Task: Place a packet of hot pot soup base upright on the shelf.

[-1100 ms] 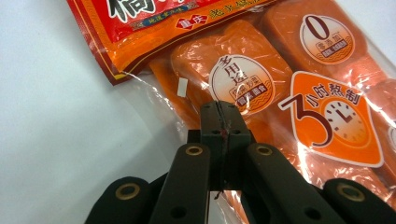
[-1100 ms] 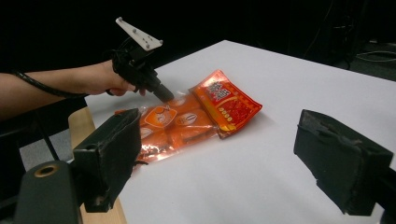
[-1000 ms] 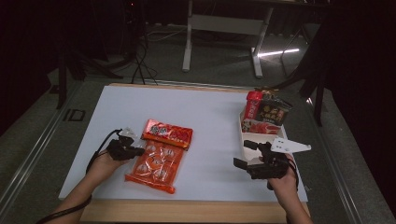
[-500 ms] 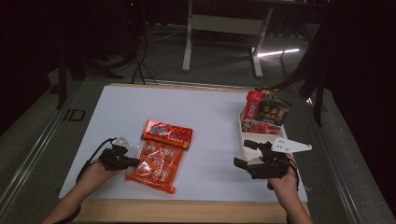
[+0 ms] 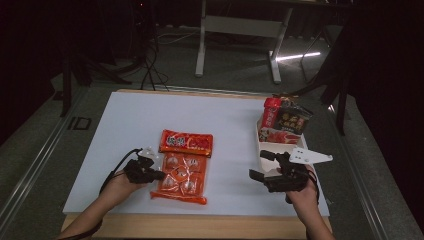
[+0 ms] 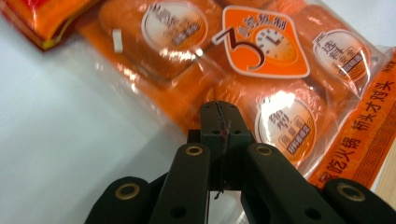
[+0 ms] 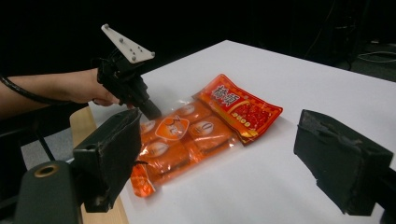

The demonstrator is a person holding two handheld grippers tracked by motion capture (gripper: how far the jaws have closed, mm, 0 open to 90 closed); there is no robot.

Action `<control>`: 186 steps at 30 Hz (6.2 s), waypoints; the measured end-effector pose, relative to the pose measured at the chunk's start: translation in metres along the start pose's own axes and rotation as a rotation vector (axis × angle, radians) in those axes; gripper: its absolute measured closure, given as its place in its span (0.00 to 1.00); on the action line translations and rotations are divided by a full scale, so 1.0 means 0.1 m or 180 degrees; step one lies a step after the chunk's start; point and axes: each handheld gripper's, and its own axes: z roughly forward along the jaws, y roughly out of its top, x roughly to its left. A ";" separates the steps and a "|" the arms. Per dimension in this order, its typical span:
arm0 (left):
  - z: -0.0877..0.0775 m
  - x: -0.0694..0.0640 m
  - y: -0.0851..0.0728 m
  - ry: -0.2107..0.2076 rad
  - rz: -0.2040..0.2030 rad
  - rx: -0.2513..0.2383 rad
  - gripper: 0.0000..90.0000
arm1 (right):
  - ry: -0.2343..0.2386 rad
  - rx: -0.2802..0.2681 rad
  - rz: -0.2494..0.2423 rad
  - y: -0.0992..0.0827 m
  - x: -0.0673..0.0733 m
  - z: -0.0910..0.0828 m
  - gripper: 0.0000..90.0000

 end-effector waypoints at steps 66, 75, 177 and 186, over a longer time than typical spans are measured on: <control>-0.05 0.35 0.35 -0.0003 -0.0243 -0.0559 0.67 | 0.0000 0.0030 -0.0058 -0.07 0.06 -0.02 0.16; -0.12 0.48 0.30 0.0150 -0.0328 -0.0712 0.54 | -0.0003 0.0040 -0.0060 -0.09 0.07 -0.02 0.16; -0.15 0.52 0.68 -0.0020 -0.0309 -0.0950 1.00 | -0.0311 0.0195 -0.0269 -0.02 0.09 0.04 0.14; -0.35 0.39 0.69 -0.0100 -0.0204 -0.1099 1.00 | -0.0347 0.0194 -0.0258 0.02 0.10 0.08 0.11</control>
